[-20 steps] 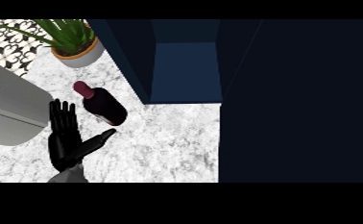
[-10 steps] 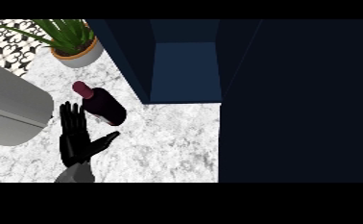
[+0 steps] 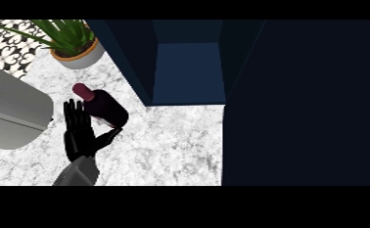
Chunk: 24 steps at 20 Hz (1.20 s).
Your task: Pick up the wine, place it into the cabinet and close the cabinet
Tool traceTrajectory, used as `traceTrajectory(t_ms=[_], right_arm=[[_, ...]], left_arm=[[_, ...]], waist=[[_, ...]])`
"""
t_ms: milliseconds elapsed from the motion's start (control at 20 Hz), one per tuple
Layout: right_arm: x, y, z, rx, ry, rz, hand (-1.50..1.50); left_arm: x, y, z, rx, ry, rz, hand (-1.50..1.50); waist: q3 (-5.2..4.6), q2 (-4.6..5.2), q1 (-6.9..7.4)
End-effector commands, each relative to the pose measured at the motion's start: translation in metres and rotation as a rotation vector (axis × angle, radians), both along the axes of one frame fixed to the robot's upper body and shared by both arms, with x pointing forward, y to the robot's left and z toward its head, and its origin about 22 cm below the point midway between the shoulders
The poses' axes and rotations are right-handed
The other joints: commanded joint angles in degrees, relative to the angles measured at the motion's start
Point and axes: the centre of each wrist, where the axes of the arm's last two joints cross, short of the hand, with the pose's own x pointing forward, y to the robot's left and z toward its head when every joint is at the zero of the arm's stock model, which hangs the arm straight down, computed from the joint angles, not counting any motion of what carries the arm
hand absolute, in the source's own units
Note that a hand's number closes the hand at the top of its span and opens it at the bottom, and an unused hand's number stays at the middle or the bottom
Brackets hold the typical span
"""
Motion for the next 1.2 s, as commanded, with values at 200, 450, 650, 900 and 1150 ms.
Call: traceTrajectory(t_ms=[200, 450, 650, 900, 1150], right_arm=[[-0.02, 0.001, 0.021, 0.0, -0.042, 0.023, -1.5], [-0.02, 0.007, 0.024, -0.007, -0.052, 0.008, -1.5], [-0.02, -0.005, 0.022, -0.008, -0.048, 0.018, -1.5], [-0.03, -0.007, 0.018, -0.032, -0.034, 0.002, -1.5], [-0.026, 0.001, 0.021, -0.008, -0.035, -0.01, -1.5]], left_arm=[[0.019, -0.009, 0.007, -0.049, -0.078, -0.143, 1.5], [0.02, -0.031, 0.001, 0.008, -0.079, -0.152, 1.5], [-0.005, -0.014, -0.01, 0.087, 0.013, -0.299, 1.5], [-0.052, -0.003, -0.028, 0.176, 0.082, -0.403, 1.5], [-0.026, -0.012, -0.007, 0.382, 0.091, -0.38, 1.5]], waist=[[-0.04, 0.13, -0.44], [-0.09, 0.28, -0.71], [0.06, -0.13, 0.27], [0.18, -0.63, 0.99], [0.2, -0.59, 1.43]])
